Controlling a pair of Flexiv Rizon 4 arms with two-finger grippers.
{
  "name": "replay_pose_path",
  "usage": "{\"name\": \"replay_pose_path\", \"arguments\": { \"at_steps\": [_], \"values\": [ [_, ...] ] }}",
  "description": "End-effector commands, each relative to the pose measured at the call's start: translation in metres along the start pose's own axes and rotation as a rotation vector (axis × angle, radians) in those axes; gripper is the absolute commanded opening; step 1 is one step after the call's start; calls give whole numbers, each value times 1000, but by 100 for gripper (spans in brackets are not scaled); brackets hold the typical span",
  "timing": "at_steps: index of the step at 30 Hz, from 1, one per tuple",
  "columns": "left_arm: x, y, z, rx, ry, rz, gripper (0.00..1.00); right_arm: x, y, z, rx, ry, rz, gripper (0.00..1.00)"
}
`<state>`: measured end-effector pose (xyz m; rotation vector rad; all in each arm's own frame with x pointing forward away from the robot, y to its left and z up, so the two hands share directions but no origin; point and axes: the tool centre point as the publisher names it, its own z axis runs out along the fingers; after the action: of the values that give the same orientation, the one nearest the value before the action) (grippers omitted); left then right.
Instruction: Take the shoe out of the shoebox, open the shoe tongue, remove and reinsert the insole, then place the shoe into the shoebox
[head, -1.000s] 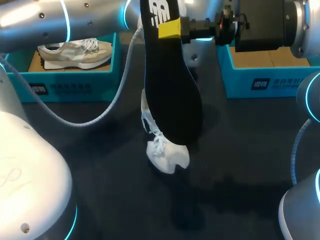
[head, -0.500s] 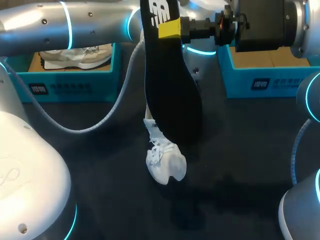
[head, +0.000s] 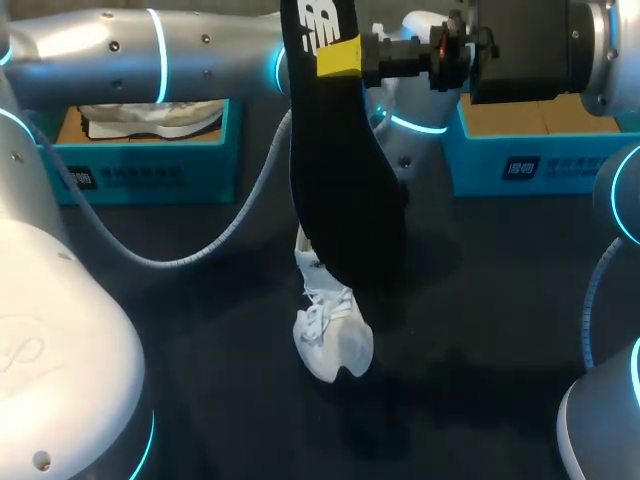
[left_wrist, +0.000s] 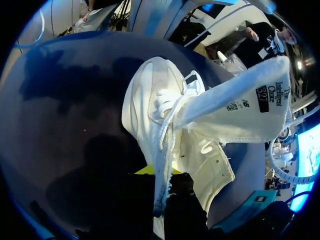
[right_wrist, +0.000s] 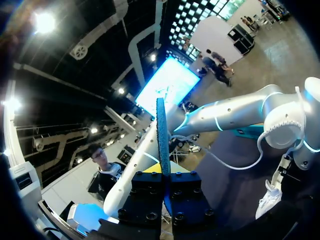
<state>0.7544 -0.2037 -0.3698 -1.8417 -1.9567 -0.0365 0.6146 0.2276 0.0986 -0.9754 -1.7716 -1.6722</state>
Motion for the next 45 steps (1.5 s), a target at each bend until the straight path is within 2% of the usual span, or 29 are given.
{"name": "replay_pose_path", "arguments": {
  "at_steps": [1, 10, 11, 12, 13, 20, 25, 30, 37, 45],
  "values": [
    [-8, 3, 5, 8, 18, 16, 0, 0, 0, 4, -1, -1, 2, 0],
    [-11, -2, 11, 13, 29, 24, 0, 0, 0, 4, -1, -1, 2, 0],
    [-10, -2, 9, 14, 25, 26, 43, 0, 0, 4, -1, -1, 2, 0],
    [-10, -3, 8, 14, 22, 28, 81, 0, 0, 4, -1, -1, 2, 0],
    [-9, -3, 6, 12, 20, 29, 100, 0, 0, 4, -1, -1, 2, 0],
    [-1, -7, -13, 2, -40, 47, 100, 0, 0, 4, -1, -1, 2, 0],
    [4, -2, -45, 0, -125, 58, 100, 0, 0, 4, -1, -1, 2, 0],
    [9, 0, -84, -44, -211, 53, 100, 0, 0, 4, -1, -1, 2, 0],
    [18, 0, -118, -66, -358, 68, 100, 0, 0, 4, -1, -1, 2, 0],
    [26, -8, -136, -103, -514, 89, 100, 0, 0, 4, -1, -1, 2, 0]
  ]
}}
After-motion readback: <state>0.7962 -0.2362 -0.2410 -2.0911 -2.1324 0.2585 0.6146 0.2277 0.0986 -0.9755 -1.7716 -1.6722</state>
